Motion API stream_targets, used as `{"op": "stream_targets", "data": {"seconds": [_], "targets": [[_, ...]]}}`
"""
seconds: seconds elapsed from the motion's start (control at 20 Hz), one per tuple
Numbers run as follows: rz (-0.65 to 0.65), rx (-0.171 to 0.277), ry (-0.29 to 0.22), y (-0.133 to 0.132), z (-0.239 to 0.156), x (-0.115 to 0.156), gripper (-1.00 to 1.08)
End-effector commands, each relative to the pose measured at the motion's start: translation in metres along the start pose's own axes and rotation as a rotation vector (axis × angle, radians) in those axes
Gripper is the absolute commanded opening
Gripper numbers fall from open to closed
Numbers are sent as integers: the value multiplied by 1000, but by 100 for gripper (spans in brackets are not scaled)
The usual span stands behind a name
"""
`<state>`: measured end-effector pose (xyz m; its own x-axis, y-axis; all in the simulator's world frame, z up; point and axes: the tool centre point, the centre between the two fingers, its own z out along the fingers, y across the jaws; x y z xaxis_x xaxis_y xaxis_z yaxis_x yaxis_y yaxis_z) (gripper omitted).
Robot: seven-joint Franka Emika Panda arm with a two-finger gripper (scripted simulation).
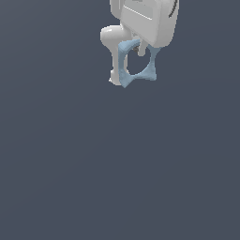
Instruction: Pick up the object and move it to a goal position.
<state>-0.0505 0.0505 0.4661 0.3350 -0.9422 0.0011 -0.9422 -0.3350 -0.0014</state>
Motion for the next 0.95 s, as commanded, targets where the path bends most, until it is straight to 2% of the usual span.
{"op": "stream_targets", "data": {"seconds": [0.0,0.45,0.9], "targets": [[0,-2,0,4,-21,-4,-100],[-1,-1,-1,11,-64,-11,-100],[-2,-1,-1,10,-68,-11,-100]]}}
